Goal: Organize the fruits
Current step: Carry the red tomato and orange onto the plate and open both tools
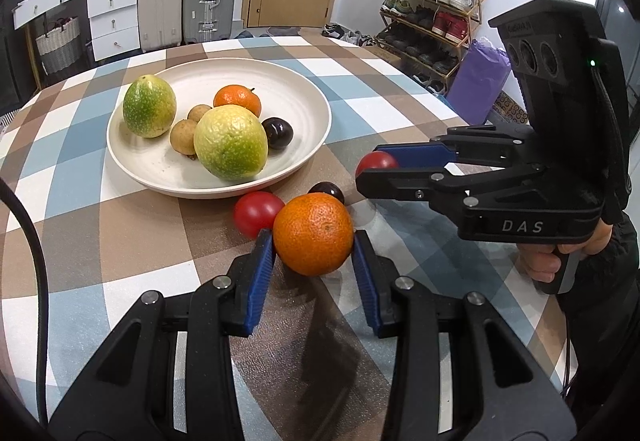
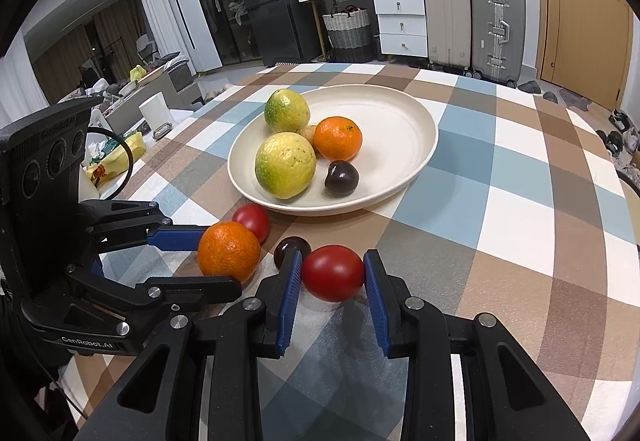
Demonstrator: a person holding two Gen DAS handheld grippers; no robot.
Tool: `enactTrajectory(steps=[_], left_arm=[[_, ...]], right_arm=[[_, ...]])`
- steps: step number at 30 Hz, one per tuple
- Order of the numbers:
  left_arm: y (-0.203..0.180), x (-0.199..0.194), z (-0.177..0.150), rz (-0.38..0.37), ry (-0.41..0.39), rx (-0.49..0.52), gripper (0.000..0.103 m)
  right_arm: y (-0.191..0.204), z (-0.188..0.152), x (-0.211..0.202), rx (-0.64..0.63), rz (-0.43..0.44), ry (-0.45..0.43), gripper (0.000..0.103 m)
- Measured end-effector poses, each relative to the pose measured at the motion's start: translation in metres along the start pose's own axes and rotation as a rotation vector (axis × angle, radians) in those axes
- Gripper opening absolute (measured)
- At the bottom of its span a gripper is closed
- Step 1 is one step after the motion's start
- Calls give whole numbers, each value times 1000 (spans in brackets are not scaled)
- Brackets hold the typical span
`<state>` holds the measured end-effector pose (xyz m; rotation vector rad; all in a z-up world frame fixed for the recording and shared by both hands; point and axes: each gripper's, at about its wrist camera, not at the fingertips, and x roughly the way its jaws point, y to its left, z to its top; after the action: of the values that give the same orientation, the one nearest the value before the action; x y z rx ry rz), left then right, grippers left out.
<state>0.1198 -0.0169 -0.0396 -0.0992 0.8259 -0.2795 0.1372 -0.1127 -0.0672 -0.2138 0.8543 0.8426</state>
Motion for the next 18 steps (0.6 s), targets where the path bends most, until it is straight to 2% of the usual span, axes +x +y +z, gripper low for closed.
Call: enactTrajectory(steps=[8,18], left_arm=[[4,-4,1,-5,-16,-13,36],[24,-26,7,16,-96,-64,36]], right_arm=[[0,1,-1,9,5,-14,33],[-3,5,-11,38,16,-79,33]])
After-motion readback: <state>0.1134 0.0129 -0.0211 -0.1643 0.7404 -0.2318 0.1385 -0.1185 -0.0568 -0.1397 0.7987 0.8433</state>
